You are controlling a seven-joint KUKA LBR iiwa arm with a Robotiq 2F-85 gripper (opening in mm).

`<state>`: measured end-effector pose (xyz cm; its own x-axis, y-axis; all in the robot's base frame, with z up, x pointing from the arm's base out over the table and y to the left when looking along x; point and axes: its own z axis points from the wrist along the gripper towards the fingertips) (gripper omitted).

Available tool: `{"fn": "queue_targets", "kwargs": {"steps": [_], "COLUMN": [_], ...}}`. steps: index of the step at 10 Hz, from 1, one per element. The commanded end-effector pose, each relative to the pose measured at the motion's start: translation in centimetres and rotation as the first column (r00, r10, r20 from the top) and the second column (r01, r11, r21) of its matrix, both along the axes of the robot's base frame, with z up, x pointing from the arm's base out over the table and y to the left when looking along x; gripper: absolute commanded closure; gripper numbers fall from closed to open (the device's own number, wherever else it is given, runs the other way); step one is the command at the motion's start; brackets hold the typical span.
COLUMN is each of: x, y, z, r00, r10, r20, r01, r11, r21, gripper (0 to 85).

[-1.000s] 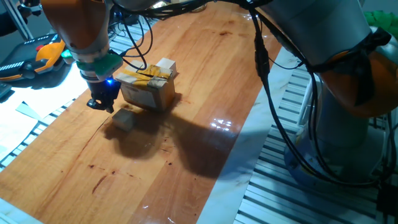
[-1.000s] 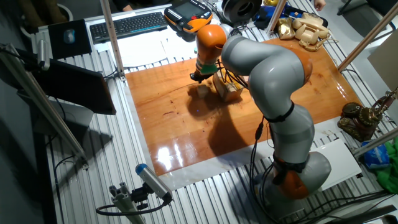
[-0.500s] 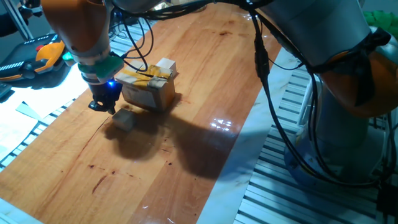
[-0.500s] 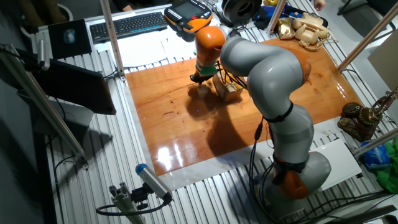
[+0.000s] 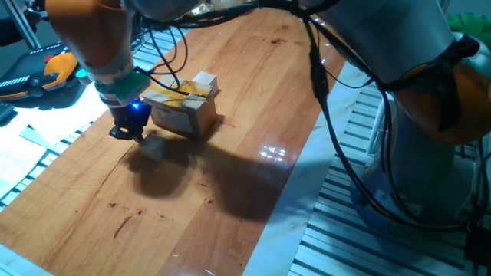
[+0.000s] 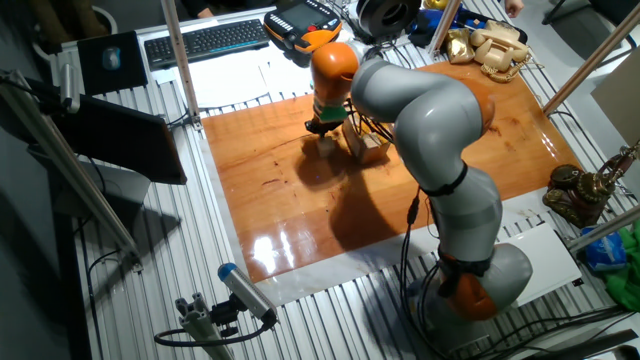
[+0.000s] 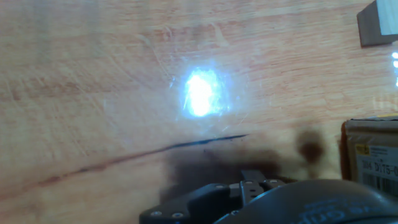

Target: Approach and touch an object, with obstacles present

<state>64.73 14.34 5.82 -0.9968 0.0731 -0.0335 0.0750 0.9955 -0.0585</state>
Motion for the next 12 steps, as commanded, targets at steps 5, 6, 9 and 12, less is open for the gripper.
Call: {"fn": "queue_targets", "kwargs": {"steps": [5,6,9,12], "x": [-2.82,-1.98,-0.46,0.07], "y": [0.5,0.7,0.5,-0.3], "z": [0.9,1.9,4.1,6.7], "r00": [0.999,0.999,1.0,0.999], "r10": [-0.017,-0.054,-0.018,0.001], "r20": [-0.037,-0.007,0.009,0.043], "r01": [0.019,0.055,0.017,-0.005], "r11": [0.999,0.992,0.996,0.996], "r21": [0.036,0.111,0.085,0.088], "gripper": [85.0,85.0,85.0,85.0]}}
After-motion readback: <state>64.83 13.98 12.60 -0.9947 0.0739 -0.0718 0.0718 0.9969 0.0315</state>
